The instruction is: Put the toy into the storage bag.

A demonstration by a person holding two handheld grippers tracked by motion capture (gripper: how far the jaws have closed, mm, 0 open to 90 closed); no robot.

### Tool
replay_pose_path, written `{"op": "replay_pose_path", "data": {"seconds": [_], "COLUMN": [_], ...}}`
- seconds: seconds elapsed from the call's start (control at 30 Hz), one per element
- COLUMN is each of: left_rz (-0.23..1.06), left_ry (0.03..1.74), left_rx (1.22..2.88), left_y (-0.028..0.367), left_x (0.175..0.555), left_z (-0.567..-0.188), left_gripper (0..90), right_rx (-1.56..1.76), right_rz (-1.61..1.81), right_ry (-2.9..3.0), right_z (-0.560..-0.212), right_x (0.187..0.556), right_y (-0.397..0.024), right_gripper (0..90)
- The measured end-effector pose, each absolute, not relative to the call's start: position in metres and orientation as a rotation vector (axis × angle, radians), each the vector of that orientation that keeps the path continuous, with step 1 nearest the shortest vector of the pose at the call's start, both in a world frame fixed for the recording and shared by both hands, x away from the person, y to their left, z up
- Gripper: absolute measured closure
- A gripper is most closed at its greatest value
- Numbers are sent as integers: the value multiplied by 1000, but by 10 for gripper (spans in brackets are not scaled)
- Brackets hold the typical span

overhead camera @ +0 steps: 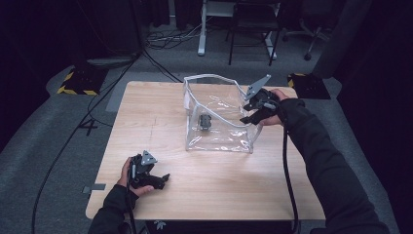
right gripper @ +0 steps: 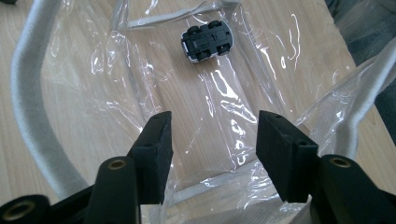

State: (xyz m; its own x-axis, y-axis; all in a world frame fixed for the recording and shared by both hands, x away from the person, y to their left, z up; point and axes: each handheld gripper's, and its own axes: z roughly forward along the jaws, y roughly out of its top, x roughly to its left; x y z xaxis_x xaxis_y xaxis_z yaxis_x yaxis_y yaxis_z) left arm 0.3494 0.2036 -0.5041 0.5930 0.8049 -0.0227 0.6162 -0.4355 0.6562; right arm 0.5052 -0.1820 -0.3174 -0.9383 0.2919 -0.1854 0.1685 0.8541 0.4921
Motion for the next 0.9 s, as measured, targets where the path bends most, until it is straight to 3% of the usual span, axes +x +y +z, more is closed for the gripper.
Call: {"op": "replay_pose_path", "data": {"seconds": [0.9], "left_rz": [391], "left_ry": [1121], "left_rx": [2195], "left_y": [204], "left_x": [349], "left_z": [-504], "left_gripper": [6], "right_rx": [405], "right_rz": [949], "right_ry": [2617], "right_z": [-314], "right_x": [502], "right_y": [-199], "right_gripper": [424]}}
